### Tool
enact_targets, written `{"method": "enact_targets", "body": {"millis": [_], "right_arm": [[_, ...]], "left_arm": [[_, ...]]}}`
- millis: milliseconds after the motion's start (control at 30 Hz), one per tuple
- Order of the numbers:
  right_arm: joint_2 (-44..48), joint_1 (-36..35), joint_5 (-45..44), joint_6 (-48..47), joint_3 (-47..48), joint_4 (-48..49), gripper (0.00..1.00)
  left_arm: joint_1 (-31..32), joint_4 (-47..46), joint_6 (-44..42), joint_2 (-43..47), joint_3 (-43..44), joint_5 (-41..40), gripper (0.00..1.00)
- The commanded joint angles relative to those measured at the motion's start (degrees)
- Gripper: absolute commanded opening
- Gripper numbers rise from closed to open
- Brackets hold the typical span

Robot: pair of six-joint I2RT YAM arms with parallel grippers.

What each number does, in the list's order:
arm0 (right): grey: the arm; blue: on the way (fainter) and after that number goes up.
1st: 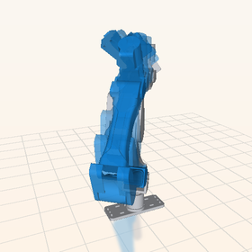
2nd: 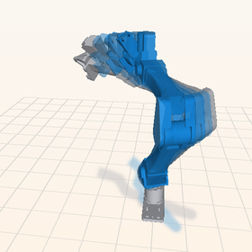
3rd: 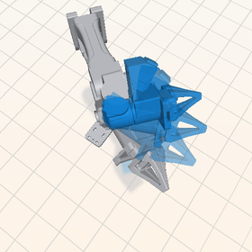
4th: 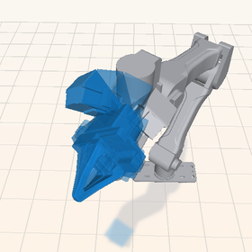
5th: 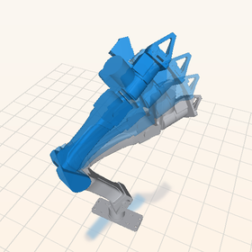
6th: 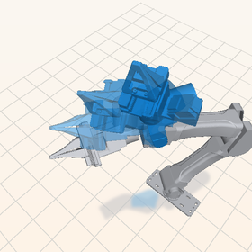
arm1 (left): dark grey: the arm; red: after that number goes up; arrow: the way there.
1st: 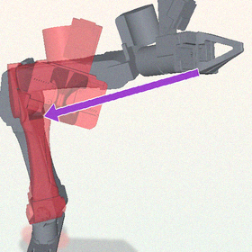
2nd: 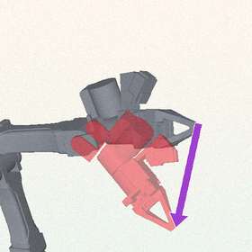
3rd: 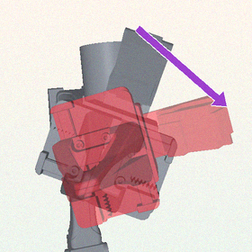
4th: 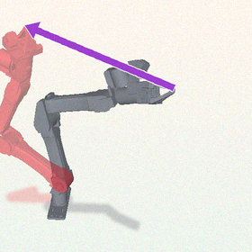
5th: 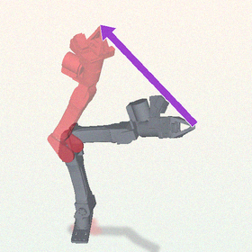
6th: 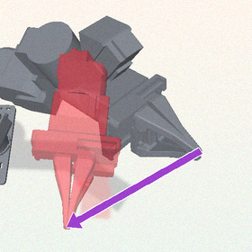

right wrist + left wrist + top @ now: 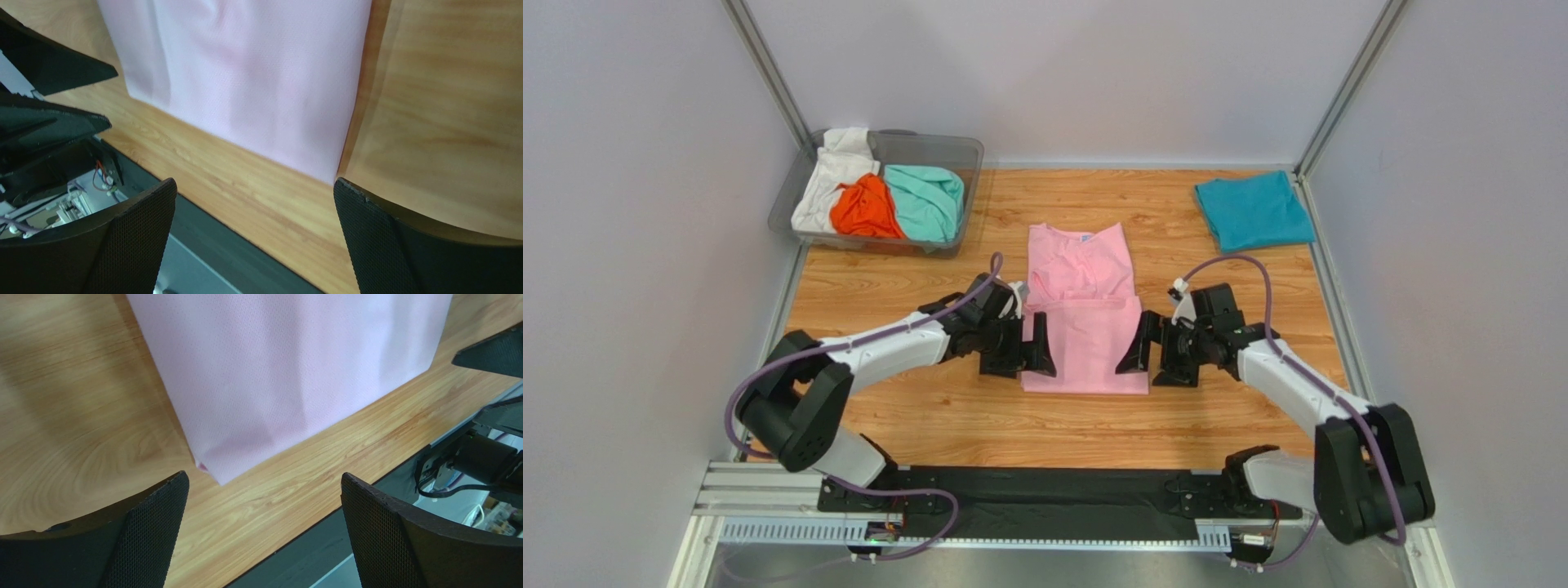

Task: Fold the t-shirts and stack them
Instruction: Fold the tshirt

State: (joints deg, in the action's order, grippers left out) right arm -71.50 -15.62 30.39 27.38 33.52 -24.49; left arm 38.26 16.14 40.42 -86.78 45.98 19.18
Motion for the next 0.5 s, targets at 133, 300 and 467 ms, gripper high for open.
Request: {"method": "enact_targets", "body": {"millis": [133,300,467], "right_arm": [[14.45,-0.12,1.17,-1.89,8.31,-8.99,1.0],[14.73,-0.12,-1.12,-1.97,9.46,-9.7,1.0],[11.75,0.06,-2.35,-2.68,9.81,-10.58,1.0]], "left_arm": [[0.41,5.65,-2.8,8.48,5.33,-9.32,1.0],[0.32,7.59,-5.71,-1.43,12.55,-8.02,1.0],[-0.38,8.2,-7.98,-10.76,20.98,-4.78,1.0]]}}
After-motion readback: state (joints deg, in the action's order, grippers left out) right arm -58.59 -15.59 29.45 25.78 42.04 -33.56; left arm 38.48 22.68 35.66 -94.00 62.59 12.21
